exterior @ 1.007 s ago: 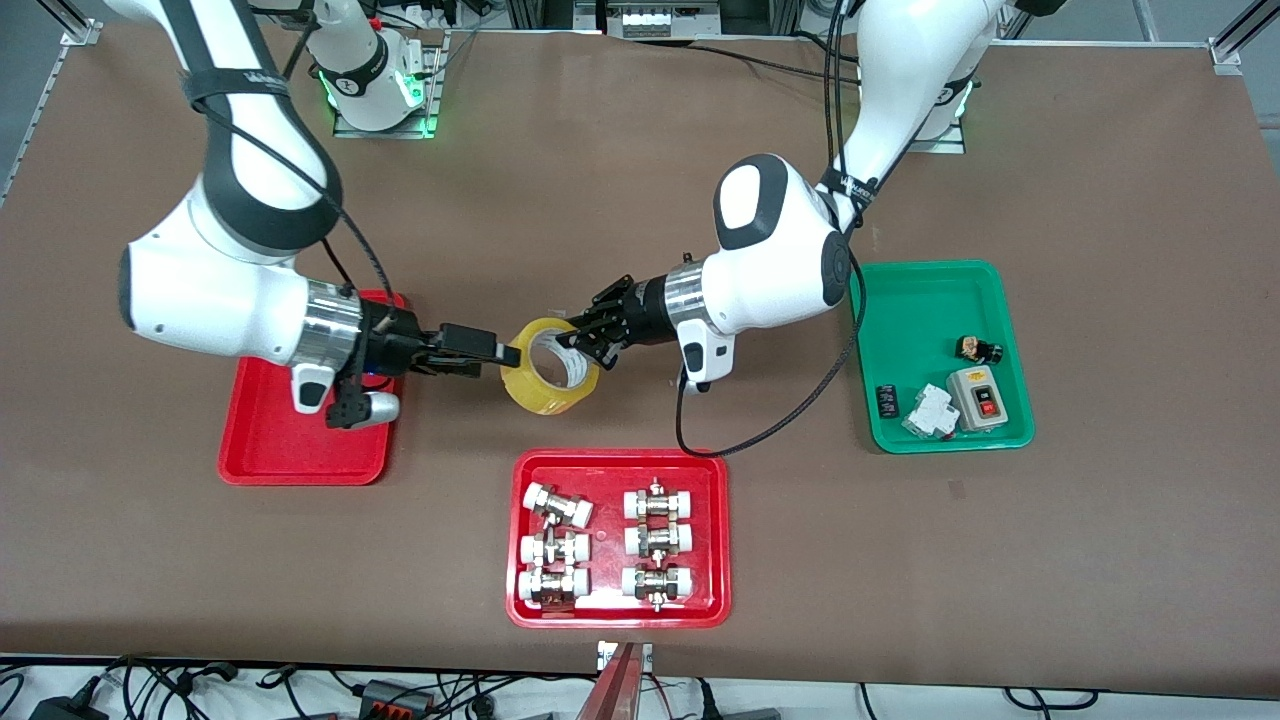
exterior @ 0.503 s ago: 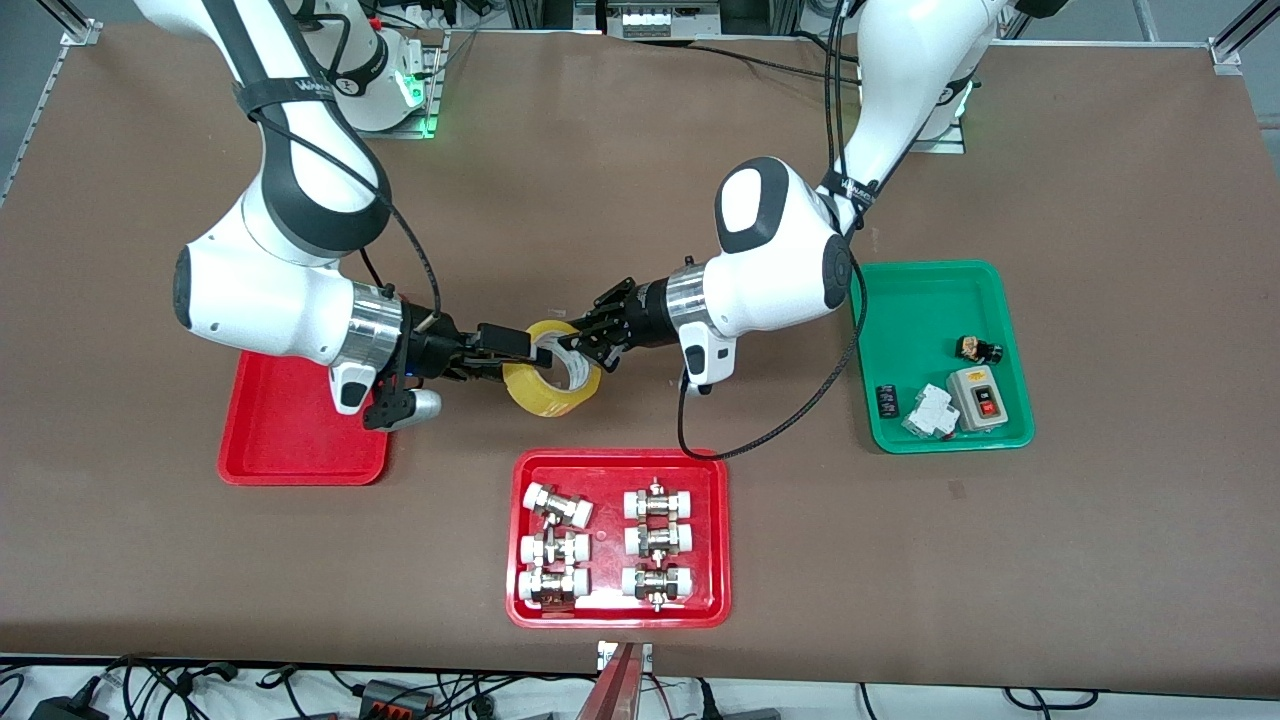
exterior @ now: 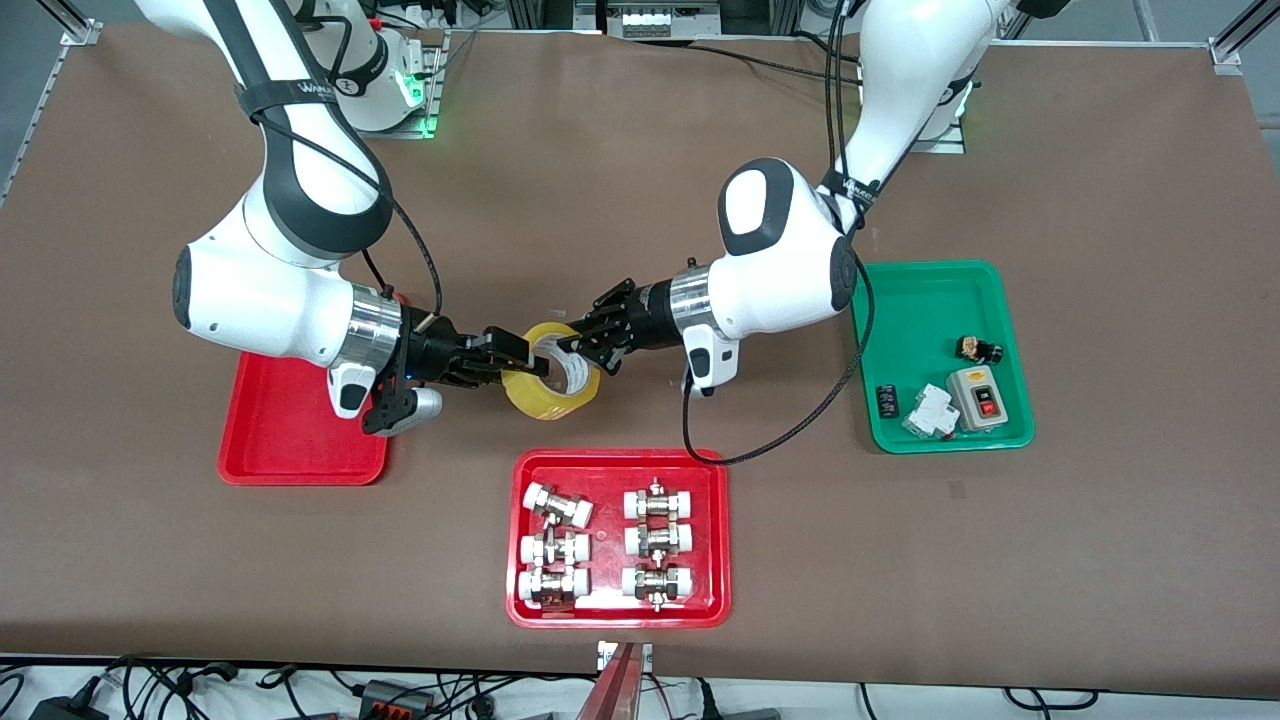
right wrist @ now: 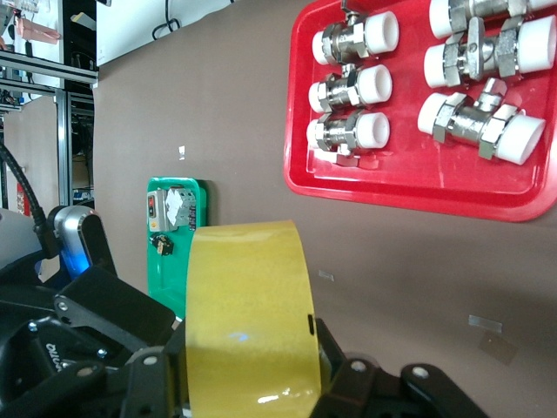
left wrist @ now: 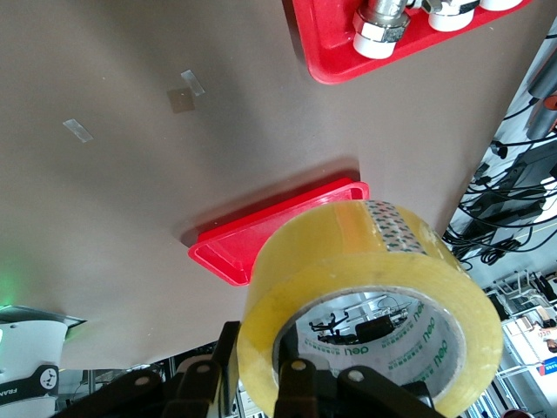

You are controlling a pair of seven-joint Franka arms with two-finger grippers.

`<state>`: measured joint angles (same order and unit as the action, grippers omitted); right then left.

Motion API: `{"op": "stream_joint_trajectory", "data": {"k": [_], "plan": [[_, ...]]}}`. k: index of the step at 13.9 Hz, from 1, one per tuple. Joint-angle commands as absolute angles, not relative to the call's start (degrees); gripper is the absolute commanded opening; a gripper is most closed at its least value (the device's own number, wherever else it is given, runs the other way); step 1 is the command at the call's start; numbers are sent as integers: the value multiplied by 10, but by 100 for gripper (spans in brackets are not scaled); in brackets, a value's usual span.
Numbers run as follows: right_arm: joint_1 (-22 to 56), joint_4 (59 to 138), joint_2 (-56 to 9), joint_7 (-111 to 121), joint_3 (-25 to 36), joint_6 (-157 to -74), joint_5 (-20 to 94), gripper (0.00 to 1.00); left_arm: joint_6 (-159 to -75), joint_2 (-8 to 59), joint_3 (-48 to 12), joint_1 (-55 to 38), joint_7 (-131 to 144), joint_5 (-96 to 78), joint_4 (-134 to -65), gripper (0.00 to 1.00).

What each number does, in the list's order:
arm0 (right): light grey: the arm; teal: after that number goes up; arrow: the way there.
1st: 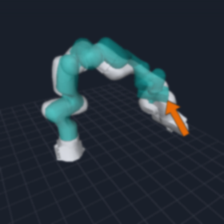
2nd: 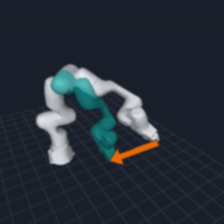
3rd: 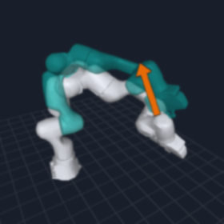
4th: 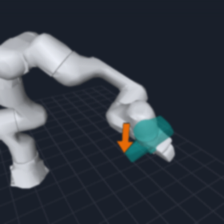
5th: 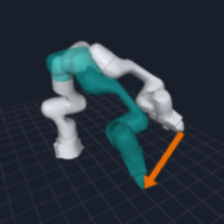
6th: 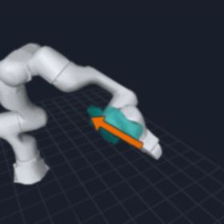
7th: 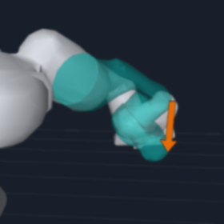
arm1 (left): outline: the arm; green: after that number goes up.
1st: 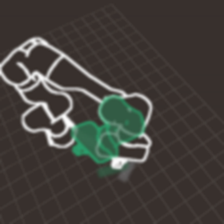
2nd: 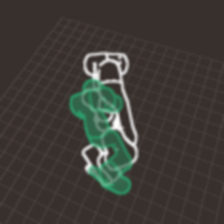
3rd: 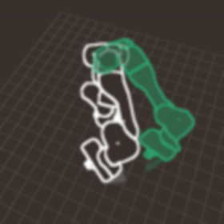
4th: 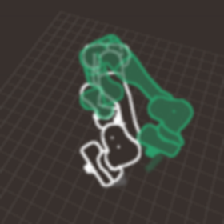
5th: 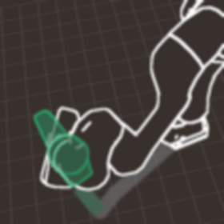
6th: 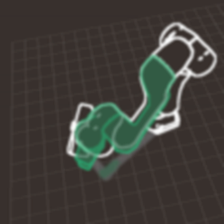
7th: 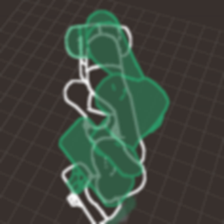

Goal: Left arm passes tape to right arm into tray
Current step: 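Grasp the tape roll with the right gripper beside the left gripper, then carry the tape with the right gripper while the left gripper releases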

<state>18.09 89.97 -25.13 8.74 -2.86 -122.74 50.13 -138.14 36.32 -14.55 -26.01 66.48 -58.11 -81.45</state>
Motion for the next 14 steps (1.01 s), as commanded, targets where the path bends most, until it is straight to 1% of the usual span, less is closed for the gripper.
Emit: {"op": "stream_joint_trajectory", "data": {"k": [1, 2, 3, 6, 8, 9, 10, 12, 14], "plan": [[181, 875, -257, 84, -29, -1225, 512, 0, -1377, 367, -149, -260, 656, -601, -803, 38], [181, 875, -257, 84, -29, -1225, 513, 0, -1376, 366, -145, -260, 650, -592, -802, 99], [181, 874, -257, 84, -29, -1225, 514, 0, -1375, 365, -143, -258, 650, -593, -802, 100], [170, 872, -256, 83, -24, -1216, 510, 0, -1356, 346, -139, -208, 649, -566, -792, 100], [119, 874, -257, 90, -24, -1174, 506, 0, -1338, 317, -136, -176, 643, -403, -787, 100], [98, 877, -257, 97, -24, -1146, 497, 0, -1309, 316, -137, -158, 640, -343, -781, 100], [71, 883, -257, 118, -24, -1114, 471, 0, -1272, 313, -141, -134, 628, -322, -780, 100], [19, 906, -261, 171, -24, -1068, 426, 0, -1161, 294, -142, -85, 512, -316, -780, 100], [-26, 918, -273, 229, -24, -1028, 418, 0, -998, 273, -136, -20, 370, -315, -779, 100]]}}
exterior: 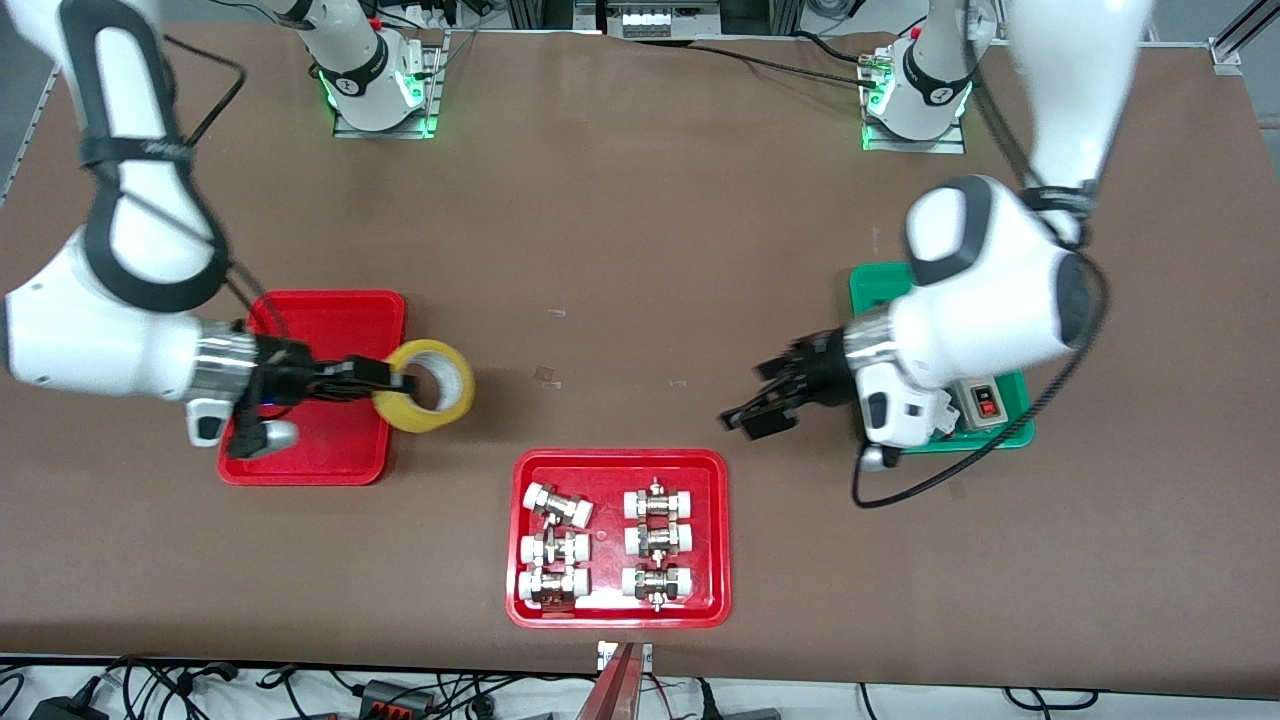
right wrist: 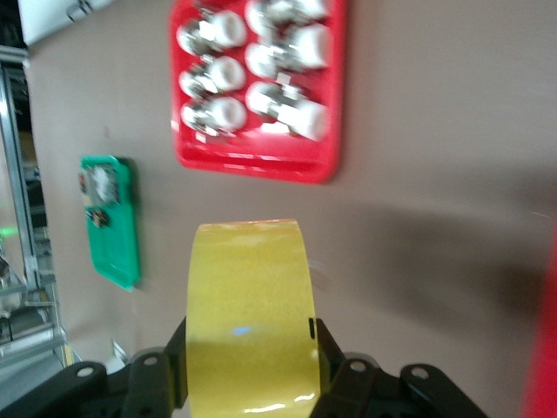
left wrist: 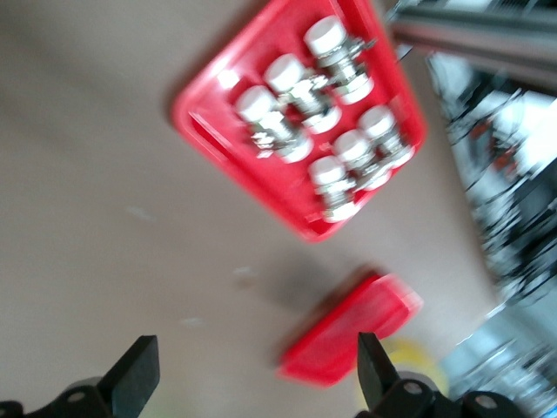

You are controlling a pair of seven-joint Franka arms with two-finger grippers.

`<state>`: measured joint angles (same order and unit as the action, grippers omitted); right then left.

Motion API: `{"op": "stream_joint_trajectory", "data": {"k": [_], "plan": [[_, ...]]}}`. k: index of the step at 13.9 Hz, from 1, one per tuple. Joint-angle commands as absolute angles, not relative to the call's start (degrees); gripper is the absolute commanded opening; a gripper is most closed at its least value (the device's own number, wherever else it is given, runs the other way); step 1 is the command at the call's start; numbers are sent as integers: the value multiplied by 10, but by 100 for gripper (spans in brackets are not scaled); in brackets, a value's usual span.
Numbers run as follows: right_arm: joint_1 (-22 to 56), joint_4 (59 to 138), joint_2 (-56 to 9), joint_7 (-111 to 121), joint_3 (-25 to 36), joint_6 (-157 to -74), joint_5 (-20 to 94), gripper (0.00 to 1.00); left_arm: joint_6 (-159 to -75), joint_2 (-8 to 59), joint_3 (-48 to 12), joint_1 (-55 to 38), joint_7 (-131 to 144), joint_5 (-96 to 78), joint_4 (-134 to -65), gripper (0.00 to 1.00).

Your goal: Left arm passes tape to right arm into tray

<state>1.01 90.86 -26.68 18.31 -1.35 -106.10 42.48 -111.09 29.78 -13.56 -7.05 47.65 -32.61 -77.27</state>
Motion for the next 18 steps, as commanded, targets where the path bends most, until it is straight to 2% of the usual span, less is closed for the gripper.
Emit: {"op": "stream_joint_trajectory", "data": {"k": [1, 3, 6, 8, 10, 11, 12, 13, 14, 17, 18], "plan": [[-47, 924, -281, 262, -24, -1013, 402, 0, -931, 266, -136, 11, 323, -299, -779, 100], [-89, 945, -291, 331, -24, -1004, 366, 0, -855, 218, -145, 56, 239, -146, -779, 100], [-140, 956, -338, 446, -24, -1003, 363, 0, -754, 162, -144, 57, 124, 45, -786, 100], [-157, 956, -371, 503, -24, -1005, 363, 0, -765, 134, -142, 71, 123, 47, -830, 100], [-158, 955, -381, 510, -24, -1010, 361, 1, -855, 63, -144, 80, 123, 49, -940, 100], [-156, 955, -381, 512, -24, -1013, 350, 24, -875, 37, -145, 81, 123, 49, -984, 100], [-152, 955, -381, 512, -24, -1028, 333, 55, -882, 28, -146, 79, 124, 47, -999, 100], [-150, 959, -382, 516, -25, -1047, 321, 95, -895, 31, -149, 77, 124, 47, -993, 100], [-149, 968, -382, 546, -25, -1066, 316, 100, -901, 40, -149, 75, 120, 47, -973, 100], [-138, 985, -376, 615, -24, -1119, 295, 100, -766, 109, -146, 73, 126, 66, -872, 100], [-135, 985, -369, 615, -24, -1137, 263, 100, -752, 127, -145, 74, 121, 75, -845, 100]]}}
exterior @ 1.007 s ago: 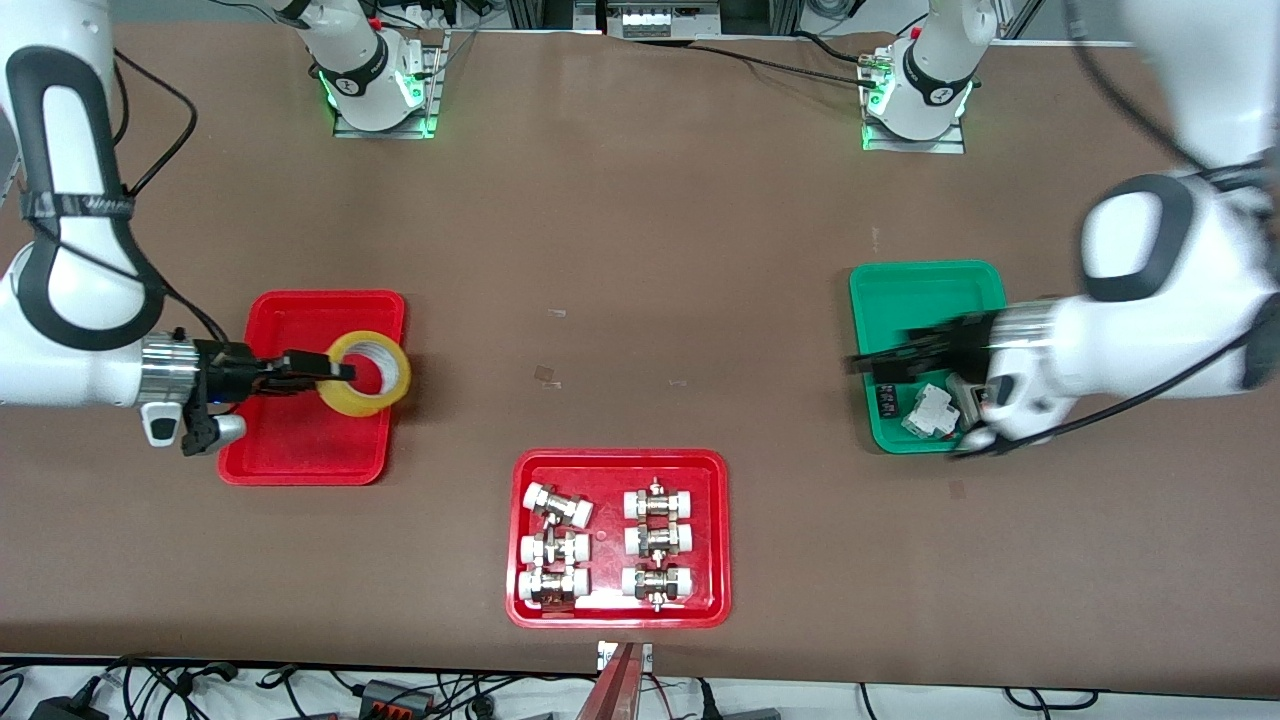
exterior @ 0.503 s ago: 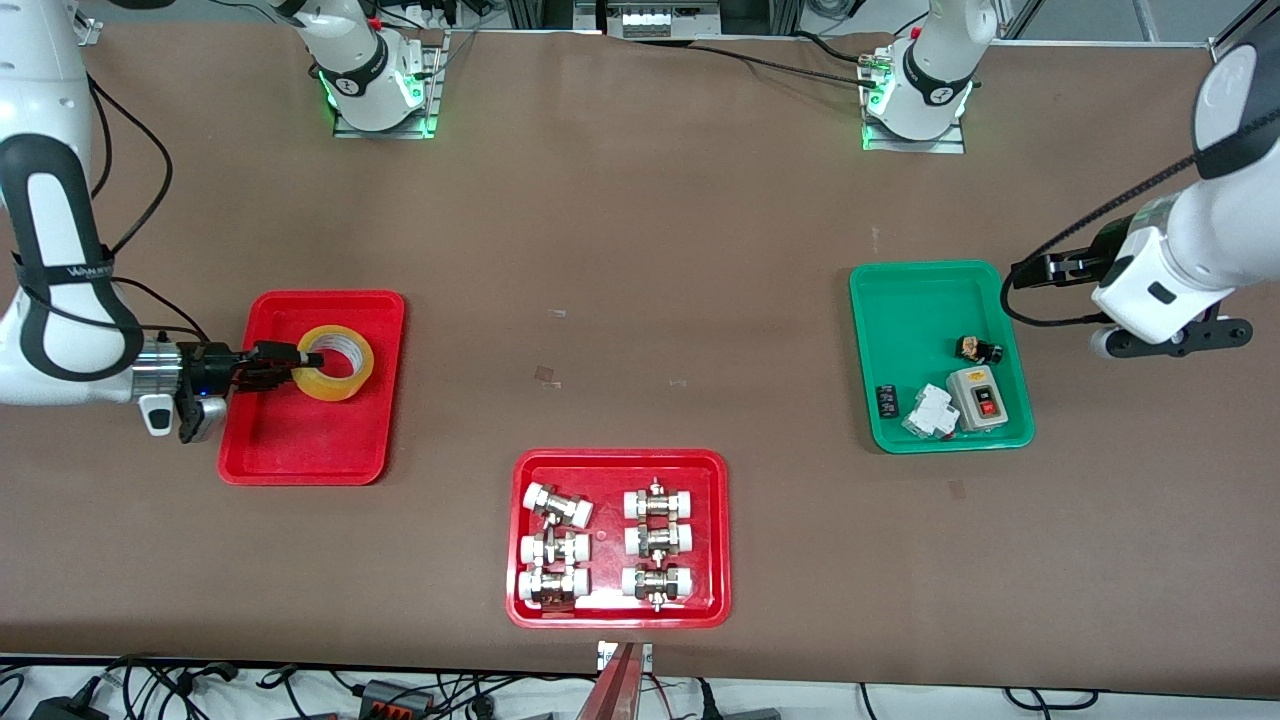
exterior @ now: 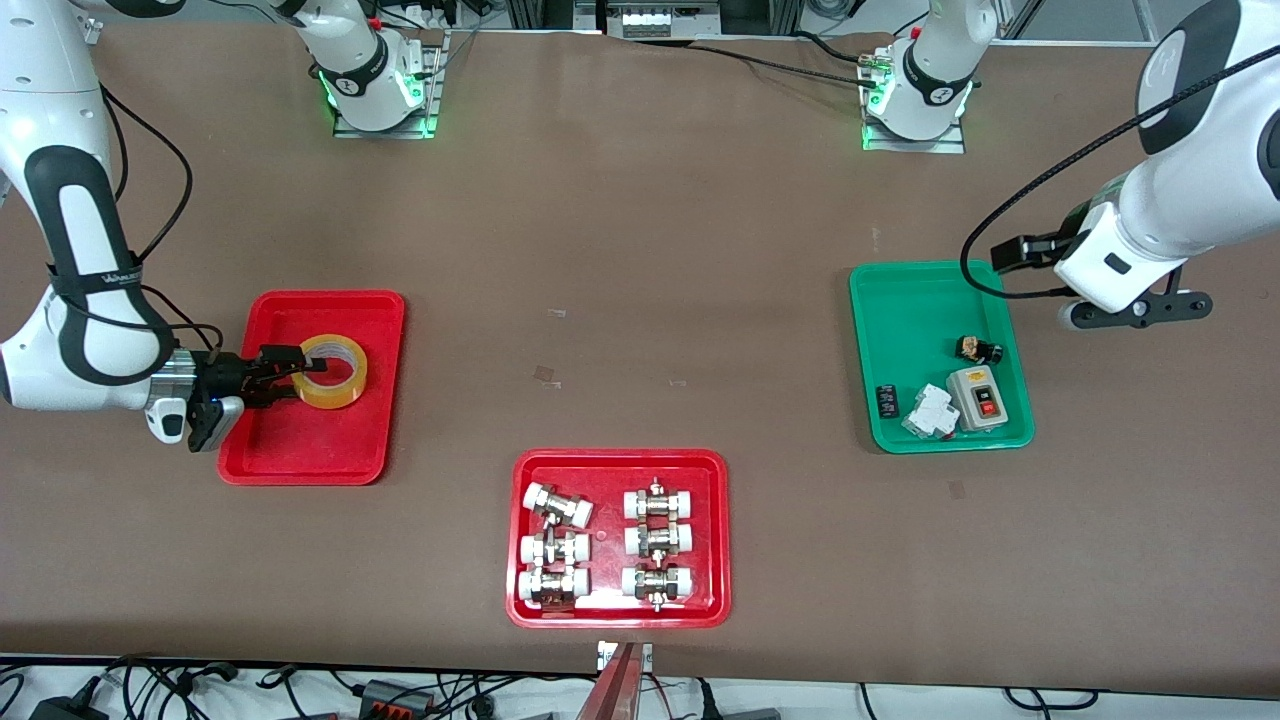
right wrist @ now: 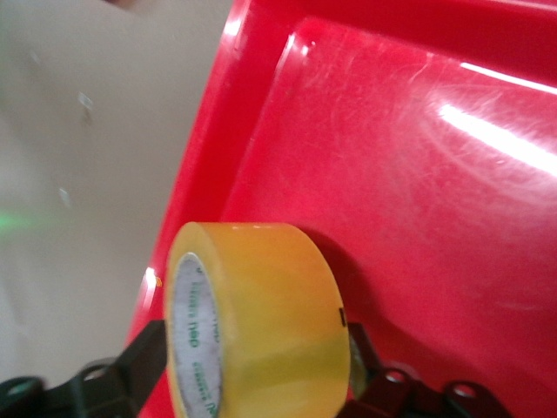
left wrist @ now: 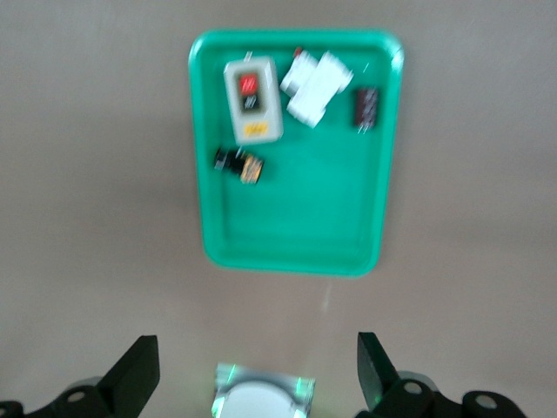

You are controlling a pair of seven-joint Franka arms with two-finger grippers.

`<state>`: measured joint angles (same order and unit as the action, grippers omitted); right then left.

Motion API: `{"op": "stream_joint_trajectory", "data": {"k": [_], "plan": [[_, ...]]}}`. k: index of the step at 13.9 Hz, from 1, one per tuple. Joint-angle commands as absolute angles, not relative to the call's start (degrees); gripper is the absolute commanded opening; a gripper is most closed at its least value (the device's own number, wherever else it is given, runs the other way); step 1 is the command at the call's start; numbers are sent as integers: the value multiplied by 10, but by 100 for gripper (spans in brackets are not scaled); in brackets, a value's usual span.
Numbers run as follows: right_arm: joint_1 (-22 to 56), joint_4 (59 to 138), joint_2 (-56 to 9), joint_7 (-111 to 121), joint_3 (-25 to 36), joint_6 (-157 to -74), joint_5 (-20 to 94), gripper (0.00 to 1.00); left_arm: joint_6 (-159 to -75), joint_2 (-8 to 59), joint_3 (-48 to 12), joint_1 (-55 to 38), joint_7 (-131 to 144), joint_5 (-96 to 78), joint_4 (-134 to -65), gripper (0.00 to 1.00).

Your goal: Left arm passes tape to right arm into tray

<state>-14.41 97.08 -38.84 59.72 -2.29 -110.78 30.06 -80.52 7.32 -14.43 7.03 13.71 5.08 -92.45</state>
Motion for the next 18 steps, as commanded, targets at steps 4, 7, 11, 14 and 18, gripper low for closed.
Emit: {"op": "stream_joint_trajectory", "data": {"k": [4, 7, 11, 14, 18], "plan": [[-95, 985, -320, 571, -16, -1168, 162, 100, -781, 108, -152, 70, 98, 74, -821, 100], [-53, 997, -237, 413, -17, -1158, 52, 100, -853, 70, -149, 78, 105, 55, -866, 100], [-13, 1019, -127, 236, -17, -1093, 14, 100, -911, 11, -149, 79, 105, 39, -959, 100], [10, 1020, -50, 170, -18, -1046, -2, 100, -895, 15, -145, 79, 97, 22, -943, 100], [12, 1020, 17, 101, -22, -975, -5, 100, -888, 22, -142, 79, 98, 13, -924, 100]]}}
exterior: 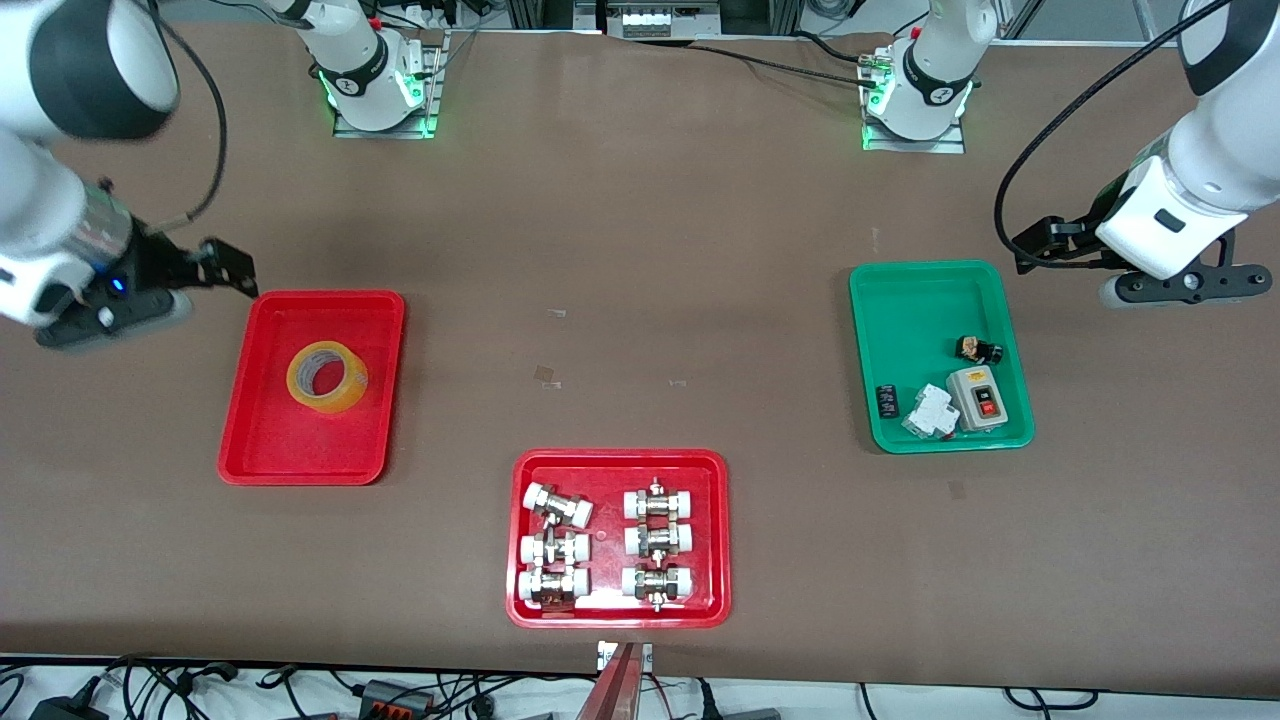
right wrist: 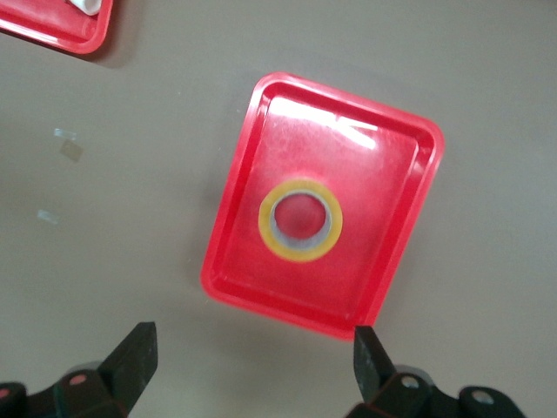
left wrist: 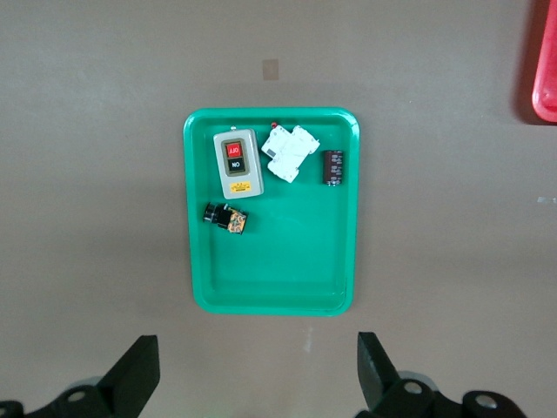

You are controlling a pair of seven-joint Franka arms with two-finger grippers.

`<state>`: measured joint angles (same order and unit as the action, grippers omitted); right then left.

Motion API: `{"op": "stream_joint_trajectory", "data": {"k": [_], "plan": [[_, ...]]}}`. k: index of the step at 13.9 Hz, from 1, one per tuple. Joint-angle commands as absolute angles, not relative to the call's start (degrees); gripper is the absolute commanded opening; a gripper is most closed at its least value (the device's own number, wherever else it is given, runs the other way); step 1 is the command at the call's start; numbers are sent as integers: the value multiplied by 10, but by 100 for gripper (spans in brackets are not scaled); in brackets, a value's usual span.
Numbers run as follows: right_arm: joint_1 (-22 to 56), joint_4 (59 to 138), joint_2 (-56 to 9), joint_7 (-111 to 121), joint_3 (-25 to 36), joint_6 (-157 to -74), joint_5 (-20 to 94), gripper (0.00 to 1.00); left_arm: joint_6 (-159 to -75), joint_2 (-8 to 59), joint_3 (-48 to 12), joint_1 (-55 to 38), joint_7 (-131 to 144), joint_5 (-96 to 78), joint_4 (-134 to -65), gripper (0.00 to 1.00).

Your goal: Left arm passes tape to right arm into tray

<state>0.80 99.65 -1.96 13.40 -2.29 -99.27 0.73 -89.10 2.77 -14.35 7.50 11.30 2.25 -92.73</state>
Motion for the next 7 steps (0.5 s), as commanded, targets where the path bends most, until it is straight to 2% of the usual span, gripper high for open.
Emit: {"op": "stream_joint_trajectory", "data": {"k": [1, 4, 7], "plan": [[12, 1020, 30, 74, -23, -969, -6, 100, -888, 23, -142, 78, 97, 13, -924, 100], [18, 1000, 39, 38, -22, -957, -4, 100, -886, 26, -146, 78, 87, 13, -924, 100], [12, 908, -13, 42, -19, -915, -6, 100, -888, 27, -146, 79, 5, 16, -923, 100]]}}
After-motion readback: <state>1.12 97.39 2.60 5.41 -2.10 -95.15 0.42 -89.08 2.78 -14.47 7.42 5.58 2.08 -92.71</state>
